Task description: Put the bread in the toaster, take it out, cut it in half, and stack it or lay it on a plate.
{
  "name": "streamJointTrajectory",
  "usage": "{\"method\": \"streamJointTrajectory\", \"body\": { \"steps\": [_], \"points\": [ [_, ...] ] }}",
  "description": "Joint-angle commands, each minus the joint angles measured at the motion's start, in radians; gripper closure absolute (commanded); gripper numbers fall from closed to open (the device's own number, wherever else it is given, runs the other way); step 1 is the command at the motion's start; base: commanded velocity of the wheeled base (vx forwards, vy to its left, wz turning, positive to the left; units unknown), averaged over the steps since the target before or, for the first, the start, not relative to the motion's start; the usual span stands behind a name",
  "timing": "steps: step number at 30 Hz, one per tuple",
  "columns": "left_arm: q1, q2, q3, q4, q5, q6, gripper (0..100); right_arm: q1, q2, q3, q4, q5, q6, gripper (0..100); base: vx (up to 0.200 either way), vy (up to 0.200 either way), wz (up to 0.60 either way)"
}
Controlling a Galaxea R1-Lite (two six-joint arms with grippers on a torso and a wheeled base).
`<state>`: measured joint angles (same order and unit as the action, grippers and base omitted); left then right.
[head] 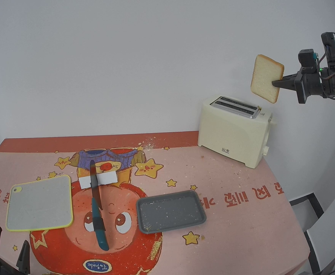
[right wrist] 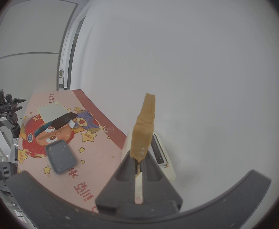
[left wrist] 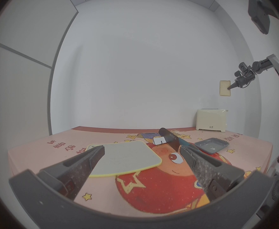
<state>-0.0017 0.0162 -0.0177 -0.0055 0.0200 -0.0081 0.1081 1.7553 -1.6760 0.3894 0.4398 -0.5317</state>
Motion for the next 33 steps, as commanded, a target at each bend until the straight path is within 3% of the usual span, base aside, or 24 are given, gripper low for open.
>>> {"method": "streamJointTrajectory", "body": {
  "steps": [1, 6, 33],
  "points": [
    [0.0, -0.012, 0.018, -0.001, 0.0, 0.0, 0, -0.001, 0.085, -0.054, 0.002, 0.0, -0.002, 100, 0.0, 0.0, 0.0],
    [0.0, -0.01, 0.018, -0.001, 0.0, -0.001, 0, 0.001, 0.144, -0.096, 0.0, 0.048, -0.002, 100, 0.0, 0.0, 0.0],
    [0.0, -0.012, 0.018, -0.001, 0.0, 0.0, 0, 0.01, 0.337, -0.222, -0.009, 0.051, -0.002, 100, 0.0, 0.0, 0.0]
  ]
}}
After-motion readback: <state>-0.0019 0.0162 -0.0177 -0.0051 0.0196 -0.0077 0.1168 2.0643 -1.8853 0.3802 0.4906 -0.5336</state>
